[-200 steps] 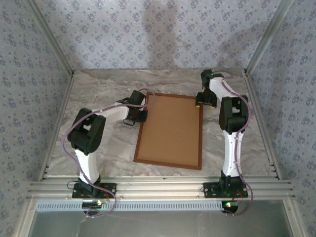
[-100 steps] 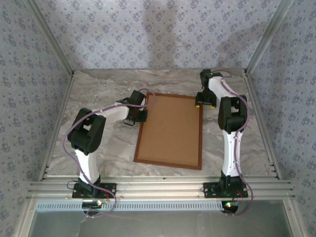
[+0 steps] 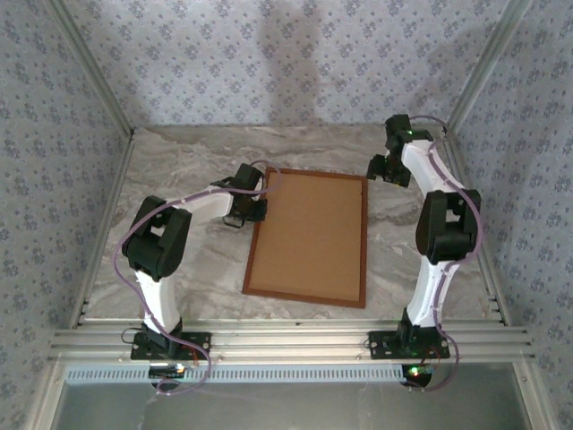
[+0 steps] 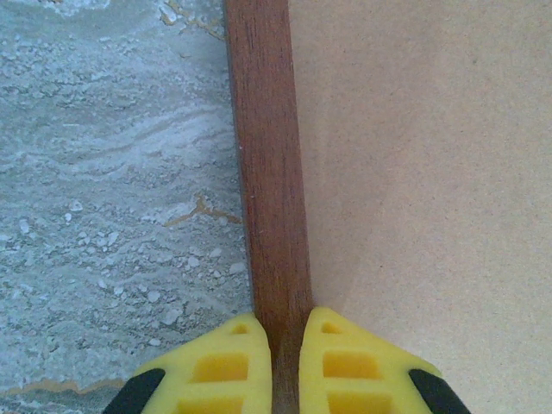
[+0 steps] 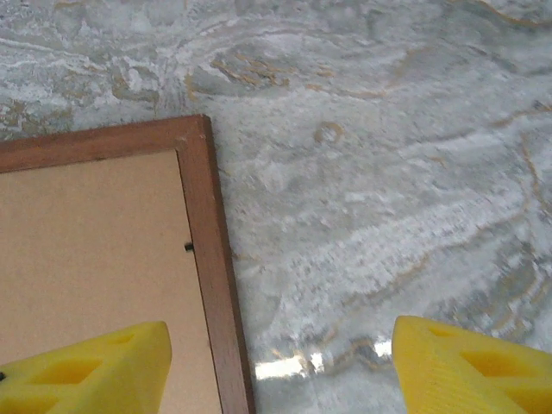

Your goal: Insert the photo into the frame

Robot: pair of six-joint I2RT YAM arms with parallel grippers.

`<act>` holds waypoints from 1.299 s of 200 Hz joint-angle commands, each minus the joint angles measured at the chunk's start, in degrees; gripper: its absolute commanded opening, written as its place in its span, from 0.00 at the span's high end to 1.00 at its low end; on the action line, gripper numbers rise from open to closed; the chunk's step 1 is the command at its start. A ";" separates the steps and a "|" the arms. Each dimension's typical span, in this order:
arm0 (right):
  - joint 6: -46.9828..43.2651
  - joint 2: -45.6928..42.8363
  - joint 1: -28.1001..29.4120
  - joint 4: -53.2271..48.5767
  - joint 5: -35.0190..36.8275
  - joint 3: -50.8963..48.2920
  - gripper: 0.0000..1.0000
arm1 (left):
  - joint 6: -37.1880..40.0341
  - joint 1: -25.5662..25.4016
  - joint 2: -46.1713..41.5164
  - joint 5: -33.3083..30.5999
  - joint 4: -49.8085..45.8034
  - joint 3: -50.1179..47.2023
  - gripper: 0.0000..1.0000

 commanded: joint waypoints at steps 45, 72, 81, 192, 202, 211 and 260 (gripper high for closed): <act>3.52 -14.11 0.53 5.10 -4.25 -21.27 0.29 | 0.34 0.68 2.11 -1.94 -8.19 -1.99 0.95; 3.68 -18.85 1.99 4.66 -5.45 -29.53 0.29 | 0.13 0.76 1.84 -2.35 -8.29 -1.97 0.96; 4.02 -19.77 2.89 3.98 -5.63 -32.09 0.29 | 0.06 0.76 1.84 -2.39 -8.37 -1.92 0.95; 9.59 -32.50 11.85 1.33 -4.81 -50.20 0.29 | -0.90 0.80 2.39 -3.01 -8.67 -1.42 0.95; 9.45 -32.80 11.92 0.80 -4.24 -50.47 0.30 | -0.90 0.76 2.37 -3.00 -8.72 -1.44 0.95; 9.50 -33.07 11.93 0.35 -3.57 -50.67 0.30 | -0.90 0.70 2.37 -3.07 -8.65 -1.55 0.95; 10.12 -33.33 11.90 1.93 -5.29 -53.01 0.31 | -0.95 0.68 2.46 -3.23 -8.64 -1.63 0.95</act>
